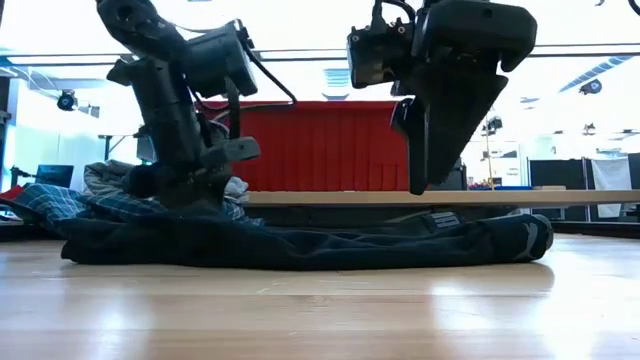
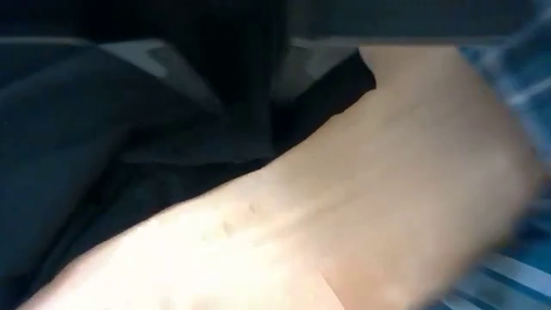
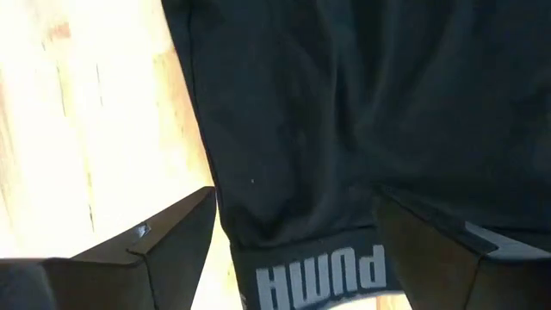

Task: Fold Laundry from Bin
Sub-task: Fold the black underwear

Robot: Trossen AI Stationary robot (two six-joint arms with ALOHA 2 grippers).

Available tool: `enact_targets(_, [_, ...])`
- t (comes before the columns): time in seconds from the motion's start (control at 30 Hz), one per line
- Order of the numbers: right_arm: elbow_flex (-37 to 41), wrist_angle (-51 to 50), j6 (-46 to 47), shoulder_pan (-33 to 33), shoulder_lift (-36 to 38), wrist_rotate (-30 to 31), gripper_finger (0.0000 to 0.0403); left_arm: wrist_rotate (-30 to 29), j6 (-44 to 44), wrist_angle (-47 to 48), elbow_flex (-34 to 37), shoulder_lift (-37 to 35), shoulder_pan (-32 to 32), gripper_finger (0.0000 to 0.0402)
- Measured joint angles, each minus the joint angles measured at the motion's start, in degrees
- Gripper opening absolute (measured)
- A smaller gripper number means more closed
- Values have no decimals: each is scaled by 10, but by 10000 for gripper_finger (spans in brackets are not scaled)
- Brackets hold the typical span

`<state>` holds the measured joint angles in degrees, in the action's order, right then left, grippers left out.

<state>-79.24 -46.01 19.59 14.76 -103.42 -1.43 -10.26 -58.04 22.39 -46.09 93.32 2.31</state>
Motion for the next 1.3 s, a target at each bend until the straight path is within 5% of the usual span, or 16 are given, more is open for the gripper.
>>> enact_targets(0.1, [0, -12, 4, 0, 0, 0, 304, -39, -30, 15, -1, -29, 13, 14])
enact_targets(0.57, [1, -25, -7, -1, 0, 2, 307, -127, -222, 212, 1, -136, 60, 0])
enact_targets(0.8, [2, -15, -7, -2, 1, 25, 315, -110, -220, 246, -36, -147, 72, 0])
enact_targets(0.9, [2, -15, -12, -2, 1, 25, 315, -112, -224, 333, -58, -145, 87, 0])
enact_targets(1.3, [2, 10, -43, -20, 1, 30, 315, -65, -284, 371, 29, -138, 92, 9])
